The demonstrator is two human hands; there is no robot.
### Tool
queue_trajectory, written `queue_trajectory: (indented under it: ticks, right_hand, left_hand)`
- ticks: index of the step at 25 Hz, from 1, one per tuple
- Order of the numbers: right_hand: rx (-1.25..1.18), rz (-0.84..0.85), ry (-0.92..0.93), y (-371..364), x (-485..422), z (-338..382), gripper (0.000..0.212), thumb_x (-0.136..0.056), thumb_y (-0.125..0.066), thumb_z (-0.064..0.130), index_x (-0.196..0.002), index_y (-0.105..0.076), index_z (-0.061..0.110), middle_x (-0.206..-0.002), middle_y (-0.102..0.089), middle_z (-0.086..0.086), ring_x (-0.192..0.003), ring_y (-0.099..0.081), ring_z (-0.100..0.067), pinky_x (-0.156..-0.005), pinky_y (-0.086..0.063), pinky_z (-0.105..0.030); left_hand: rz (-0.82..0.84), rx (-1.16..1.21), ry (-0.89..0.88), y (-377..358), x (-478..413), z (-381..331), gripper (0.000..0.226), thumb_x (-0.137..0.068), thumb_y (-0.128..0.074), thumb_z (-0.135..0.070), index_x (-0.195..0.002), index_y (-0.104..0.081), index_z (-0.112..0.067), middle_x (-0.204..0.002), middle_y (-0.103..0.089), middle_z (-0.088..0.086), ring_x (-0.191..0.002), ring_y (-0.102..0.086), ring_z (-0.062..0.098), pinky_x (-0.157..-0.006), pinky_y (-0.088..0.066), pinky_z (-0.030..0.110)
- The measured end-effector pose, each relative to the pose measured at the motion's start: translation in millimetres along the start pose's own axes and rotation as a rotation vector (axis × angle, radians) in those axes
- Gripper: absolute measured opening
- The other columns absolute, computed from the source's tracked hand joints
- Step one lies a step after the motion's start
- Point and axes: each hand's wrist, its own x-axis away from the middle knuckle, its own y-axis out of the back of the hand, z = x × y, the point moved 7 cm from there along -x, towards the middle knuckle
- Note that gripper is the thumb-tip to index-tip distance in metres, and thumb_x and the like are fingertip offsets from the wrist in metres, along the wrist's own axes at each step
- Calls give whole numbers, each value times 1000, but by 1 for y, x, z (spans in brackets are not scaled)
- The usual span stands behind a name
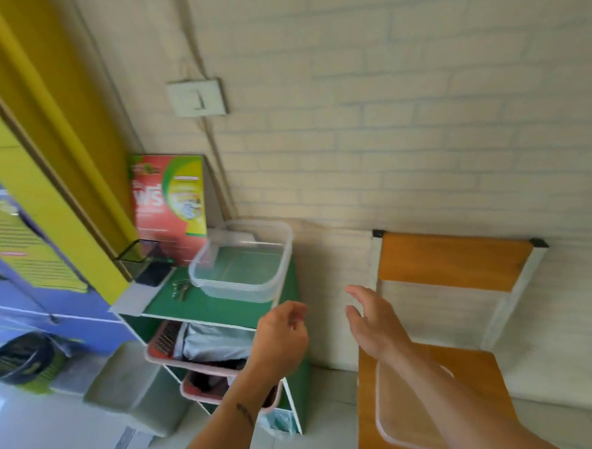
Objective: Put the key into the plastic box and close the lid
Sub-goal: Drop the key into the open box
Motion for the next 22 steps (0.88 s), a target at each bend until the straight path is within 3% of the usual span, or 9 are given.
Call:
queue_trajectory:
  ticks: [4,8,15,18,22]
  right_hand:
    - [-11,18,74,-36,-15,58,46,-98,-47,24,-143,-43,18,-149,-45,-3,-137,-41,-18,-114,-33,-38]
    - [34,-31,99,-75,-42,106,44,-98,-47,25,-141,-45,18,-144,-47,-2,-132,-43,-18,-104,-32,-27]
    - [204,-106,-50,-135,-92,144,53,-97,-43,24,-148,-33,14,-154,-32,-6,-141,-32,-22,-114,-30,-39]
    - [287,-109,-153,-147,-98,145,57,-98,-42,26,-151,-24,17,-160,-17,-5,-146,-21,-24,-114,-30,-43]
    - [413,-148,-246,-150,-112,141,57,-97,-43,28,-149,-21,21,-159,-13,-7,-143,-25,-27,-106,-41,-43]
  left_hand:
    - [-102,56,12,69,-17,26,30,-86,-52,-8,-103,-70,-24,-95,-73,-5,-81,-67,12,-79,-55,27]
    - [-98,109,10,117,-45,67,33,-87,-49,-5,-105,-68,-25,-95,-71,-7,-81,-65,7,-71,-53,24]
    - [-148,105,-121,186,-115,140,35,-84,-47,0,-106,-67,-20,-95,-68,-5,-86,-62,11,-81,-54,31]
    - [-131,-12,-159,192,-140,167,35,-83,-49,0,-110,-66,-16,-104,-62,-1,-89,-57,15,-80,-47,28]
    - [-15,-228,-107,174,-171,201,44,-82,-56,-12,-126,-58,-14,-121,-54,9,-110,-51,29,-95,-46,42]
